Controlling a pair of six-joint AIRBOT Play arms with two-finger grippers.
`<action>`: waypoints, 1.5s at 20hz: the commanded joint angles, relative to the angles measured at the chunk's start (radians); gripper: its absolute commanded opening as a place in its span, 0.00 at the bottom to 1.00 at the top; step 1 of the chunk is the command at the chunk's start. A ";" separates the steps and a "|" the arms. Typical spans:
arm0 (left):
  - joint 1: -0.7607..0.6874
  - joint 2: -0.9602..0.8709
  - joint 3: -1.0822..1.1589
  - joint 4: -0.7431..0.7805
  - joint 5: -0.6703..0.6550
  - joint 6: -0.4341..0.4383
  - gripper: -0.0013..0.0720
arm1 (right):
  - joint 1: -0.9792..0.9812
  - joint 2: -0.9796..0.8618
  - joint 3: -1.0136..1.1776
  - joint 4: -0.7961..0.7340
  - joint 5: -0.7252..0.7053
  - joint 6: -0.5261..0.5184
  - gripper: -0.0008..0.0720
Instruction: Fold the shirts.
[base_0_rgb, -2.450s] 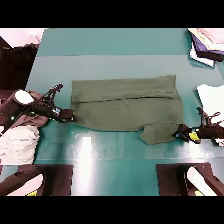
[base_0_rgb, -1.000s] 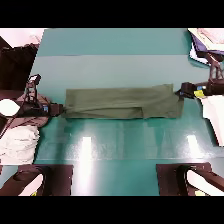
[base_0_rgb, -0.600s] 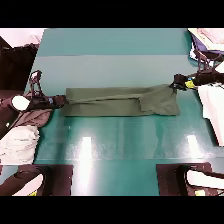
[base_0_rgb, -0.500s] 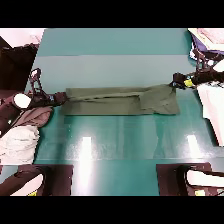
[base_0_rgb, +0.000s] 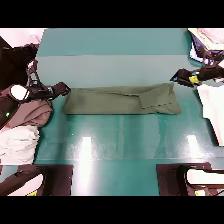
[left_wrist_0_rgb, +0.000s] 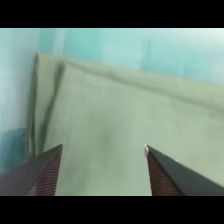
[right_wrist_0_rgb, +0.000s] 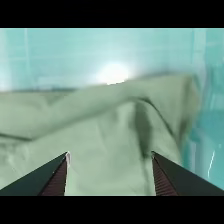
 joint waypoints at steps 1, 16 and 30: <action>-0.001 -0.002 0.027 -0.013 -0.162 0.042 0.82 | -0.107 -0.033 0.022 0.006 0.198 -0.069 0.81; -0.001 -0.002 0.026 -0.070 -0.327 0.046 0.06 | -0.180 -0.383 0.022 0.326 0.303 -0.298 0.81; -0.176 -0.122 0.142 -0.132 -0.283 0.046 0.04 | -0.098 -0.222 0.023 0.348 0.285 -0.443 0.03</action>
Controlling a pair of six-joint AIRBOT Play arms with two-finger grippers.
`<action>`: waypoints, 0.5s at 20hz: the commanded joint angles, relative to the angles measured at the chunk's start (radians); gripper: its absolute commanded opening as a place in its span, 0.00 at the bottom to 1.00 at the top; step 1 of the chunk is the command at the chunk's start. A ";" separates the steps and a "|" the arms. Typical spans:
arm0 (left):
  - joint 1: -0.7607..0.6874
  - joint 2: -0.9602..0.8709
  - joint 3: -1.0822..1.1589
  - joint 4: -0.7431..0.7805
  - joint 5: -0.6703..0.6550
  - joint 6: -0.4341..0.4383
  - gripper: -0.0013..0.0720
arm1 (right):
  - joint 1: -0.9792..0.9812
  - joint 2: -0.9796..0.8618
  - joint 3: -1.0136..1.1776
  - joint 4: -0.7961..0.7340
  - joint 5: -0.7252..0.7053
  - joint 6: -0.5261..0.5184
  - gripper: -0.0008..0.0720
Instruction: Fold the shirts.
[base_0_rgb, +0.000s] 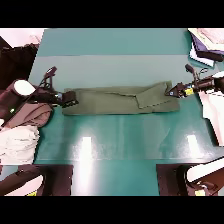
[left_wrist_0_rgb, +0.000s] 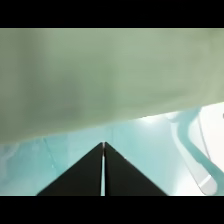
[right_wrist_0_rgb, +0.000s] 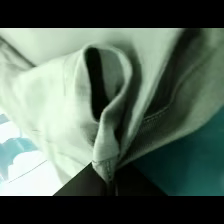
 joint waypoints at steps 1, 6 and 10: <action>-0.114 -0.119 0.123 -0.013 0.015 0.000 0.04 | 0.023 0.110 0.001 0.024 -0.010 0.006 0.03; -0.281 -0.447 0.463 -0.016 0.014 0.026 0.04 | 0.128 0.239 0.145 0.085 0.003 0.142 0.03; -0.352 -0.658 0.660 -0.039 0.015 0.025 0.04 | 0.287 0.246 0.363 0.084 0.022 0.237 0.03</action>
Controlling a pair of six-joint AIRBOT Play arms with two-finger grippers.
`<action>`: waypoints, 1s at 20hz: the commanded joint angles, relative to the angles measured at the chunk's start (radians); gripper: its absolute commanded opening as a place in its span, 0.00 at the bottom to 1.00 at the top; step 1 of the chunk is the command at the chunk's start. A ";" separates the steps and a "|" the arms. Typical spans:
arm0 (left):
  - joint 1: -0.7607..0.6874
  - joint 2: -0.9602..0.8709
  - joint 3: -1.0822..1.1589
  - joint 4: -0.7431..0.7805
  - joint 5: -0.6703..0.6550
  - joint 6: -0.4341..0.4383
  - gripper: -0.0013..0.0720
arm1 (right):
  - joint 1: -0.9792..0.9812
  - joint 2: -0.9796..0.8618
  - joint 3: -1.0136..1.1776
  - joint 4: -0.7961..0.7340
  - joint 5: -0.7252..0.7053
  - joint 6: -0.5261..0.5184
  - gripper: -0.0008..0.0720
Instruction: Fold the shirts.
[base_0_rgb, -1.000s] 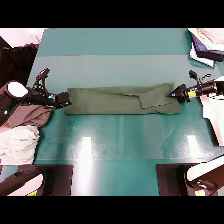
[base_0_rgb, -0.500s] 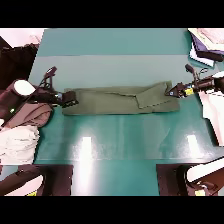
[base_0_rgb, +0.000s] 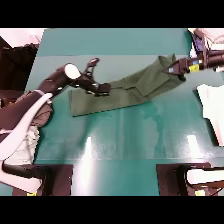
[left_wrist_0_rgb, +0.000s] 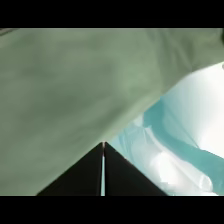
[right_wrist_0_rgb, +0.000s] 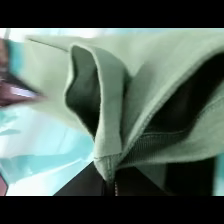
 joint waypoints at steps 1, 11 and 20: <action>-0.064 -0.184 0.175 -0.040 0.001 0.002 0.04 | 0.134 0.018 0.167 0.009 -0.002 0.101 0.03; -0.062 -0.278 0.261 -0.077 0.074 0.003 0.04 | 0.401 -0.144 0.404 -0.001 -0.048 0.184 0.03; 0.117 -0.111 0.261 0.220 -0.192 -0.005 0.04 | 0.427 -0.145 0.355 -0.001 -0.117 0.164 0.03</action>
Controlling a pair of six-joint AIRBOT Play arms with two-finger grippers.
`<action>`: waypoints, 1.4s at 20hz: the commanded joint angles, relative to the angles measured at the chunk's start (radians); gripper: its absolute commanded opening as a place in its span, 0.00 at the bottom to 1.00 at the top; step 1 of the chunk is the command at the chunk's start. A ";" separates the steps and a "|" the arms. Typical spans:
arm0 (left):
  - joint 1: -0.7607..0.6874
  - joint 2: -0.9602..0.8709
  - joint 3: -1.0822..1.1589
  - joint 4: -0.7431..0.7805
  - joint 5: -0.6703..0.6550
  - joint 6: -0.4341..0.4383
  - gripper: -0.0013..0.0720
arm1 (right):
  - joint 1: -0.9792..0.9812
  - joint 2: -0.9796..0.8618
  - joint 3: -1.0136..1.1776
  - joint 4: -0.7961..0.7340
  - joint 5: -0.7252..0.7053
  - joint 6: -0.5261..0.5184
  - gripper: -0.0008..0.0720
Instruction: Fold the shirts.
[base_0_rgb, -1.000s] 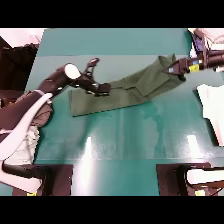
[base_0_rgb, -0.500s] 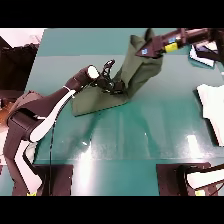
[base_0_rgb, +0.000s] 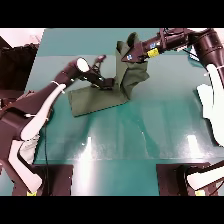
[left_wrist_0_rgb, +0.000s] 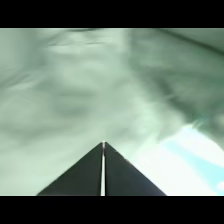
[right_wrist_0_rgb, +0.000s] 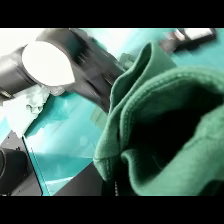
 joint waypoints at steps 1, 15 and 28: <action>0.092 0.113 0.001 0.172 -0.118 -0.003 0.04 | 0.028 -0.002 -0.003 0.000 -0.051 -0.005 0.03; 0.345 0.485 0.002 0.349 -0.354 0.056 0.05 | 0.426 -0.259 -0.002 0.005 -0.389 -0.179 0.22; 0.345 0.485 0.002 0.351 -0.345 0.057 0.05 | 0.173 -0.188 -0.104 -0.267 -0.177 -0.056 1.00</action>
